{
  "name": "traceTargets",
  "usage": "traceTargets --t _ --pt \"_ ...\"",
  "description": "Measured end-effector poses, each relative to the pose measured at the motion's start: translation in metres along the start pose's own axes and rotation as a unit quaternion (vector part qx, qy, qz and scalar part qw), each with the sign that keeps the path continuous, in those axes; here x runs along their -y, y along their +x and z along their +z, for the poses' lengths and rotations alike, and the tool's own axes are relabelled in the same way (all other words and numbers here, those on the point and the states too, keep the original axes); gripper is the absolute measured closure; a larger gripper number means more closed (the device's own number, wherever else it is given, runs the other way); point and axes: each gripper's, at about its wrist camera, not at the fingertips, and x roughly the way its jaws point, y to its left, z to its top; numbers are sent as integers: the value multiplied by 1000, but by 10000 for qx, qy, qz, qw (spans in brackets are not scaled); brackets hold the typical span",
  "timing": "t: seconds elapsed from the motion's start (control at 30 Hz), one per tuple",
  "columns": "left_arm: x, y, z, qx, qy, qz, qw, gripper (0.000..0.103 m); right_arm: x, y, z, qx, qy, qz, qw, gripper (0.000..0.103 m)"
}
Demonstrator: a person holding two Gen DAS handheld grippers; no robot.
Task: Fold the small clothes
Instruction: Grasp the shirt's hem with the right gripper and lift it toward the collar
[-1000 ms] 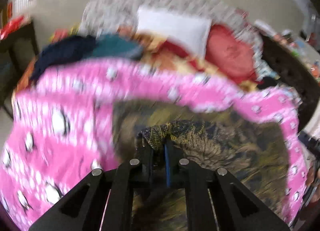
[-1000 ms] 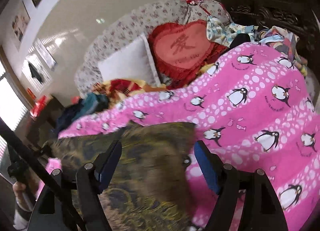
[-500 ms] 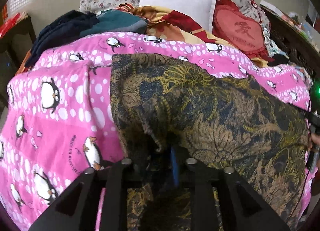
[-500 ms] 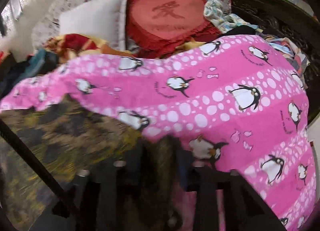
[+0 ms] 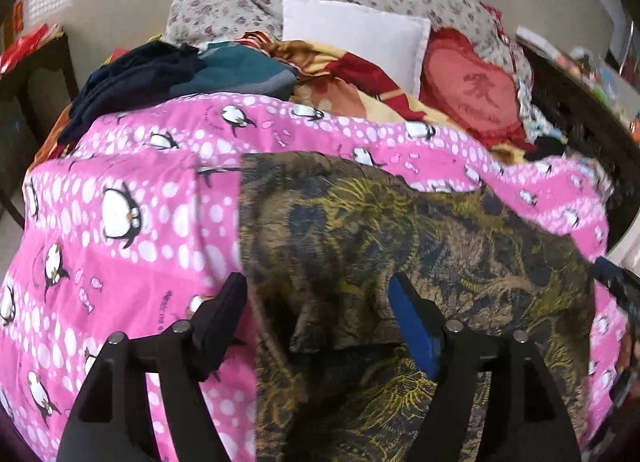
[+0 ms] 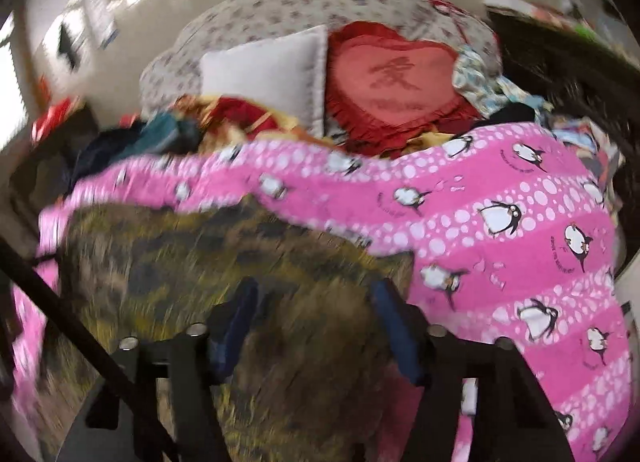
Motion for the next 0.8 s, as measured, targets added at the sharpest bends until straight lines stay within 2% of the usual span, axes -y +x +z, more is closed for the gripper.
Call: traceTargets --t 0.03,0.13,0.2,0.27,0.33,0.43,0.53,0.6,0.67,0.7,0.73,0.77,0.8 --pt "3 6 -2 -66 53 77 9999 28 -7 5 -11 -125 -180 -22 9998 46" --pt "2 32 -11 -479 -2 258 9985 28 -19 25 -41 -456 -717 -449 9954 48" --pt "-6 40 -20 -639 -160 147 9977 28 -17 30 -54 -631 -806 -483 9936 48" --pt "-14 36 -22 -632 -235 88 9977 27 -12 26 -60 -650 -785 -417 9939 48" --pt "-18 26 -21 -552 -252 169 9980 27 -2 13 -56 -585 -498 -193 9969 48" --pt "-22 8 -15 -231 -249 211 9992 27 11 -11 -49 -199 -2 97 9998 48" --pt "-23 6 -1 -99 -352 228 9991 26 10 -23 -38 177 148 0 9997 48" --pt "-23 13 6 -93 -446 263 9986 26 8 -17 -30 179 200 -111 9996 48" --pt "-23 24 12 -52 -527 492 9974 26 6 -2 -23 64 256 -318 9991 48" --pt "-25 32 15 -113 -576 525 9969 24 6 6 -21 17 208 -466 9987 44" --pt "-24 40 16 -197 -541 548 9968 21 6 16 -21 -55 160 -598 9981 33" --pt "-24 43 17 -161 -496 624 9967 15 9 20 -23 -77 196 -625 9978 29" --pt "-24 42 18 -114 -494 681 9964 13 15 21 -23 -66 310 -559 9979 25"
